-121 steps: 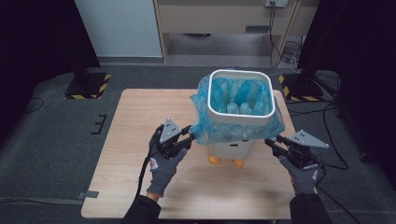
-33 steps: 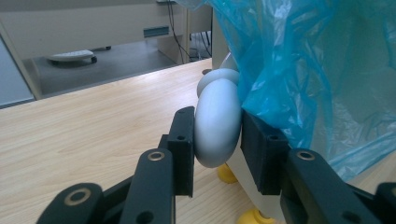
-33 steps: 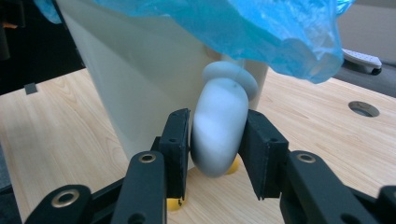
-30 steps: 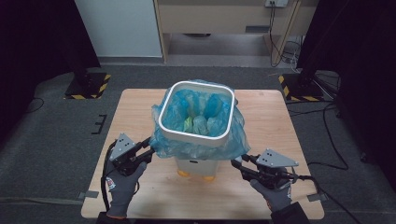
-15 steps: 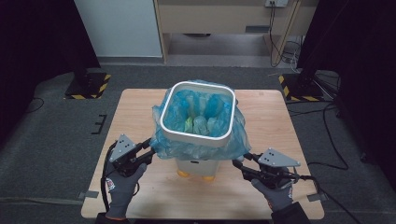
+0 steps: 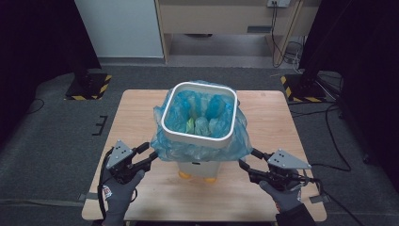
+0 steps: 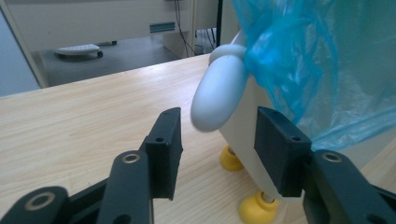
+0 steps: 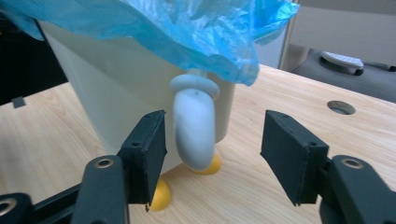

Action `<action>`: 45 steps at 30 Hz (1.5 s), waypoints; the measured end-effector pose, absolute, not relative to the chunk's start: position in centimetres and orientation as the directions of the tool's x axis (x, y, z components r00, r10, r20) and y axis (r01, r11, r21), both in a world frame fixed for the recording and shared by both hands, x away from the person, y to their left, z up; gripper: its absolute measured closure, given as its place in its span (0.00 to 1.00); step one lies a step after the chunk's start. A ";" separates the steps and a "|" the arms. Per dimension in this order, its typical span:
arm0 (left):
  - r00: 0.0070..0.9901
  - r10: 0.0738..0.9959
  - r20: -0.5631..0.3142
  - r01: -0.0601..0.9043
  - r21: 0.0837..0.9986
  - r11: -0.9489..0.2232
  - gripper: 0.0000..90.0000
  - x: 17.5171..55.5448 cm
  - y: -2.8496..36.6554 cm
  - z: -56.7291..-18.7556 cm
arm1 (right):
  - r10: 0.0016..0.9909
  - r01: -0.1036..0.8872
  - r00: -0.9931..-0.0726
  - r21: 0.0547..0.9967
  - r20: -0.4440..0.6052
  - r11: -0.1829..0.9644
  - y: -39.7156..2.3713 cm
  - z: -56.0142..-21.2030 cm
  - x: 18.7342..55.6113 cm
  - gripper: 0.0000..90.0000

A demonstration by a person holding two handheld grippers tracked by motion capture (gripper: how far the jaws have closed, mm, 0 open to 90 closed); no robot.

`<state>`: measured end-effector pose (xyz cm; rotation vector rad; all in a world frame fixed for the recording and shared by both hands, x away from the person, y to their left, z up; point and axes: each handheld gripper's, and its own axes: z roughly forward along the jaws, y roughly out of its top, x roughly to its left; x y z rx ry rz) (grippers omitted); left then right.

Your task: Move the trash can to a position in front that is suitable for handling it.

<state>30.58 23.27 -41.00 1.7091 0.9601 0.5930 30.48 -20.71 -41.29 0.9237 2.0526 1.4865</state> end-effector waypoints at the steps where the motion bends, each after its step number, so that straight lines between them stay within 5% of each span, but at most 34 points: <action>1: 0.551 0.832 -0.062 0.315 0.939 -0.138 0.54 30.5 23.5 -41.1 | 0.736 0.259 -0.676 0.945 0.031 0.198 -20.8 -41.2 30.5 0.42; 11: 0.502 0.863 -0.056 0.401 0.899 -0.175 0.44 30.6 24.9 -44.5 | 0.760 0.253 -0.650 0.948 0.017 0.195 -22.0 -40.5 30.6 0.36; 25: 0.473 0.880 -0.049 0.567 0.781 -0.261 0.43 33.0 25.7 -50.6 | 0.804 0.260 -0.593 0.957 0.052 0.130 -24.7 -39.7 31.2 0.32; 45: 0.518 0.855 0.000 0.597 0.716 -0.362 0.33 34.1 24.5 -53.0 | 0.826 0.202 -0.558 0.978 0.081 0.040 -26.2 -36.5 31.9 0.25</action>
